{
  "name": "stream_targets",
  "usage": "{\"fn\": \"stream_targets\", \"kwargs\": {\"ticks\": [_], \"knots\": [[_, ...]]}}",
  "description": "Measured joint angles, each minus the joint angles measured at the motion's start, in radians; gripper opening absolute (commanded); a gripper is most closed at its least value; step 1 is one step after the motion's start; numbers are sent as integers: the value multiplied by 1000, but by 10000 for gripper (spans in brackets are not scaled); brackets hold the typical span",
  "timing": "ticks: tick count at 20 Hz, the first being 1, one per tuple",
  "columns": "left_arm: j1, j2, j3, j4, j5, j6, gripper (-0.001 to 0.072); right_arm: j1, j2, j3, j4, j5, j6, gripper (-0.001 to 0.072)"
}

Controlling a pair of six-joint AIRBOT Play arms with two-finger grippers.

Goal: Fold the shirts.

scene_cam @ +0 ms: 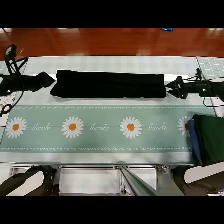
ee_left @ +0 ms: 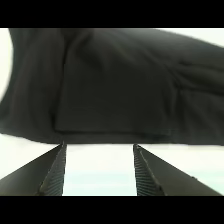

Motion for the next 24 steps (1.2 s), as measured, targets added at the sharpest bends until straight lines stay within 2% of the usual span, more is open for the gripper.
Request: {"fn": "stream_targets", "kwargs": {"ticks": [5, 6, 8, 12, 13, 15, 20, 24], "knots": [[-22, 8, -30, -40, 19, 4, 508, 74, -97, 102, 40, 11, 33, 415], [-27, 4, -33, -42, 19, 5, 508, 89, -112, 126, 40, 9, 39, 365], [-40, -5, -35, -49, 26, 5, 507, 121, -136, 168, 20, -14, 55, 27], [-60, -22, -37, -53, 29, 5, 503, 144, -138, 229, 17, 5, 58, 25], [-61, -24, -37, -55, 31, 5, 452, 142, -123, 235, 3, 23, 58, 24], [-66, -26, -33, -56, 22, 5, 23, 133, -65, 231, -58, 66, 67, 25], [-141, -31, -27, -97, -14, 37, 15, 100, 234, 106, -243, 160, 74, 25], [-347, -107, 26, -188, 88, 62, 14, 61, 571, -86, -320, 205, 90, 25]]}}
